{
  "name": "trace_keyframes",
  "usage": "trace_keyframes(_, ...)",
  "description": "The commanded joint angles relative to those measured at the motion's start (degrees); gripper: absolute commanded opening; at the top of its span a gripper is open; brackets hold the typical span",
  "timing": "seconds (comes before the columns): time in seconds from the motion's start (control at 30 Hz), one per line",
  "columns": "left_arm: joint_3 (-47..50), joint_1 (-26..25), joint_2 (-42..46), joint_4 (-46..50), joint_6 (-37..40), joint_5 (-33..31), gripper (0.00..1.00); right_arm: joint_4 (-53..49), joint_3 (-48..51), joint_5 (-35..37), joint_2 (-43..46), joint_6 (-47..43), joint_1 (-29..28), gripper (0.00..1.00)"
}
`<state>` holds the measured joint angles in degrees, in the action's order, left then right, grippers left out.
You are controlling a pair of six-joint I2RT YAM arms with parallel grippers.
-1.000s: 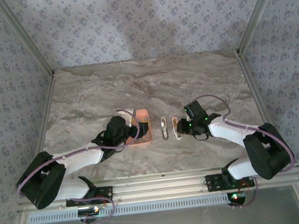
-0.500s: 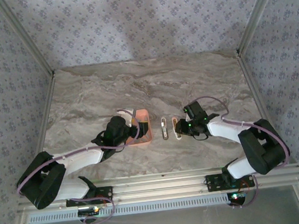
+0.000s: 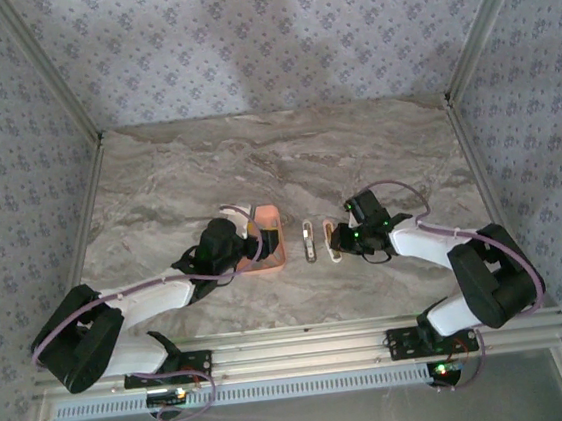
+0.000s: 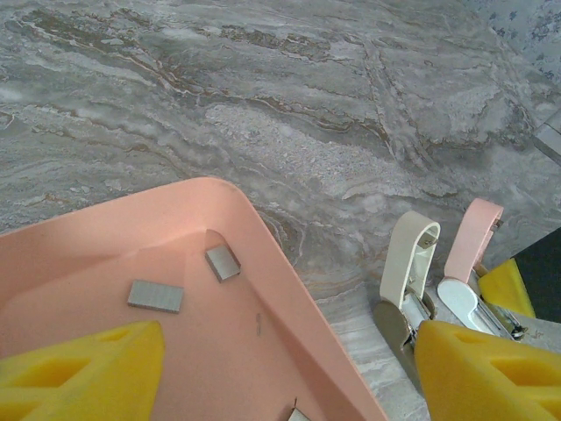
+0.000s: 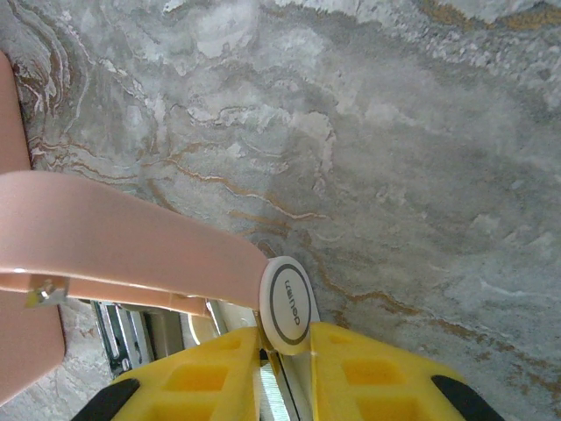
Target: Load the staples into the stapler
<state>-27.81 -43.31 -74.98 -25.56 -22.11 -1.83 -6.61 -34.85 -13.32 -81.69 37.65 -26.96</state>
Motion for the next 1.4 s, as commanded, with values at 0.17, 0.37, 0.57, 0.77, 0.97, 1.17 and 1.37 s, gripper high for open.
trace_keyframes(0.17,0.9,-0.5,3.6,-0.6,0.1,-0.7,0.75,-5.3,1.5,3.2,-0.3,-1.1,-1.6,0.18)
trace_keyframes(0.37,1.3,-0.5,4.8,0.1,0.3,-1.1,0.75,-6.5,0.1,3.8,2.2,-1.1,-1.9,0.22)
trace_keyframes(0.57,2.0,-0.5,6.3,0.6,0.2,-1.7,0.75,-7.7,-1.3,4.0,5.5,-1.2,-1.8,0.29)
trace_keyframes(0.77,2.6,-0.3,7.3,0.6,0.3,-2.1,0.75,-7.5,-2.3,3.7,4.8,-3.4,-1.7,0.32)
trace_keyframes(0.97,2.7,-0.4,7.3,0.7,0.3,-2.4,0.75,-6.7,-2.4,3.3,2.8,-3.5,-1.7,0.32)
trace_keyframes(1.17,2.8,-0.5,7.2,0.6,0.5,-2.5,0.75,-6.2,-1.4,2.9,1.4,-3.5,-1.7,0.31)
trace_keyframes(1.37,2.5,-0.4,6.7,0.5,0.7,-2.6,0.75,-6.3,-0.4,2.7,1.1,-3.6,-1.6,0.28)
